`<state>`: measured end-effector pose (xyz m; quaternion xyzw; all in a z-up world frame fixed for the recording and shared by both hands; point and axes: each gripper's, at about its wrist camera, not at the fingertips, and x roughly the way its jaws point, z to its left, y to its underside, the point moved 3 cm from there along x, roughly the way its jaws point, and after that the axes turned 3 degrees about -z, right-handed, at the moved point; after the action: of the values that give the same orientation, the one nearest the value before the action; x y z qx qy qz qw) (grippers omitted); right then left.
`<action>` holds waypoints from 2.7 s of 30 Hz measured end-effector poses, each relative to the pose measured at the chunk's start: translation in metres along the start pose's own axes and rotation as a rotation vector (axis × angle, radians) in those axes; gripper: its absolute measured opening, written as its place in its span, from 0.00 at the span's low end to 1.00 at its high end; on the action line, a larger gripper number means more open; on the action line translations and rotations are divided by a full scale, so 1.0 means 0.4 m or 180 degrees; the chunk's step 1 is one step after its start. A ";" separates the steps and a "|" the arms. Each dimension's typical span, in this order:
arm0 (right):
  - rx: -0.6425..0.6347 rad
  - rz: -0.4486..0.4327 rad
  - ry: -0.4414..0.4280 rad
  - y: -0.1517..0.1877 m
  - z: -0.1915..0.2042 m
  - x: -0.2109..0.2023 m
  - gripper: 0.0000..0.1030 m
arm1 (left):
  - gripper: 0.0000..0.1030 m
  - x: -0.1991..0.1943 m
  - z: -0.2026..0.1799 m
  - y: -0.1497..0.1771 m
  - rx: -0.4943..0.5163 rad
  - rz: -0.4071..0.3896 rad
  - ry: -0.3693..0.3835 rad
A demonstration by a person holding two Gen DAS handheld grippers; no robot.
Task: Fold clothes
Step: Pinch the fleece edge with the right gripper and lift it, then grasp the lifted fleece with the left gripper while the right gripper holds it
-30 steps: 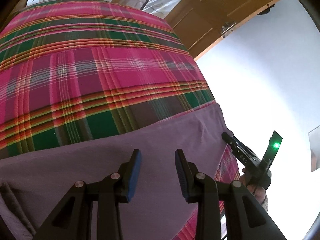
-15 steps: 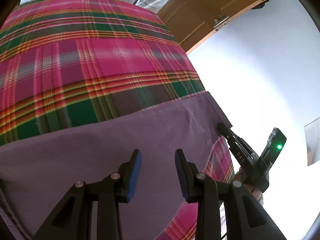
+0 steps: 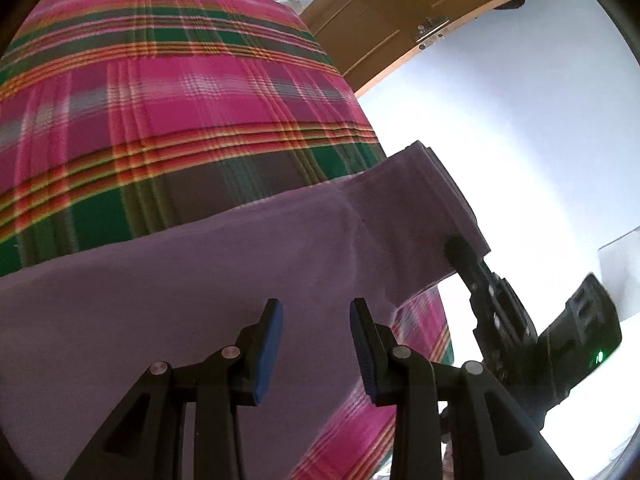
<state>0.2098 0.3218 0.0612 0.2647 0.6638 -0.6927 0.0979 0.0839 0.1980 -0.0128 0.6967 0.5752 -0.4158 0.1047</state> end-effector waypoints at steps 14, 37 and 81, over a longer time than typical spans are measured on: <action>-0.0034 -0.0236 -0.0080 -0.033 0.033 -0.082 0.10 | 0.34 0.103 -0.021 -0.073 -0.0368 0.0099 0.0262; -0.0034 -0.0205 -0.0183 -0.018 0.085 -0.111 0.10 | 0.33 0.127 0.075 -0.143 -0.1057 -0.0203 0.0590; -0.0846 -0.0086 -0.0529 0.085 0.404 -0.072 0.10 | 0.25 -0.148 0.150 -0.051 -0.1038 -0.0515 0.0506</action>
<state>0.2124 0.1552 0.0424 0.1822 0.7427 -0.6195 0.1774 0.0388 0.1247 -0.0024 0.6526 0.6955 -0.2679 0.1366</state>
